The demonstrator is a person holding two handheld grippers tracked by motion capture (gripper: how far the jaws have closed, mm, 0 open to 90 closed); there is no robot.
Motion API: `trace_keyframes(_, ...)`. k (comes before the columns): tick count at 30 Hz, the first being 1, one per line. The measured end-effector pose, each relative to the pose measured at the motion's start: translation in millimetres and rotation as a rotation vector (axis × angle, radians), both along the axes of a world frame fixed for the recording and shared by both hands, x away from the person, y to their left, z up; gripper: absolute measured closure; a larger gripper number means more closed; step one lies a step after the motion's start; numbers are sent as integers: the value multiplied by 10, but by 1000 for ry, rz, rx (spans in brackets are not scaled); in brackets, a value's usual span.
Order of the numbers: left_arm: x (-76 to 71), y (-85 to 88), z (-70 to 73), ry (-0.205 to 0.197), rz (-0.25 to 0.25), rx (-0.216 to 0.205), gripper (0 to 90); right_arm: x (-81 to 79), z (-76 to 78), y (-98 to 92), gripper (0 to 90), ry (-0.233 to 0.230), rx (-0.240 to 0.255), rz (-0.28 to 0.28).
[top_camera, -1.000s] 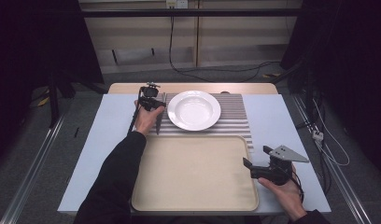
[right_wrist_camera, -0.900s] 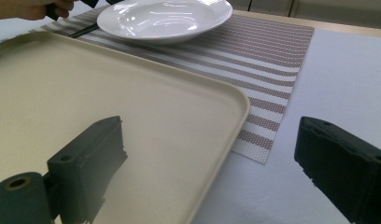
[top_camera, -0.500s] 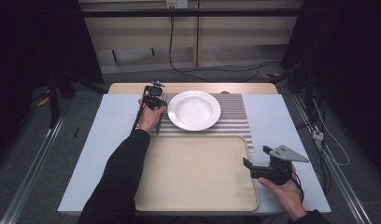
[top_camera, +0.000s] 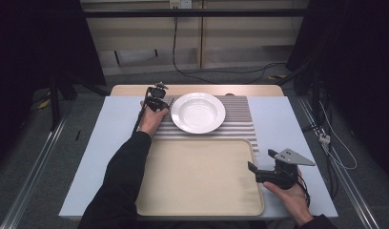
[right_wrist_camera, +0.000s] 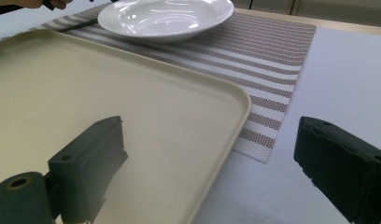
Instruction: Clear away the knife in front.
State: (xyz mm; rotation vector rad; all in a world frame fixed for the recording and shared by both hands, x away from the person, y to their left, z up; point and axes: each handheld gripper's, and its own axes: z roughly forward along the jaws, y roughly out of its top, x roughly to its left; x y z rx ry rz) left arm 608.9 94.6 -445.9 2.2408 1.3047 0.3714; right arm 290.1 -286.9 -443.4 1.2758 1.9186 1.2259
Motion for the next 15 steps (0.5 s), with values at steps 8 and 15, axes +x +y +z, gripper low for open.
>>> trace_keyframes(8, 22, 19, -8, 9, 8, -18, 772, 10, -5, 3, 86, 5, 0, 2)
trace_keyframes(15, 25, -11, 17, 34, 1, 5, 795, 8, -4, -1, 88, 8, 6, 1)
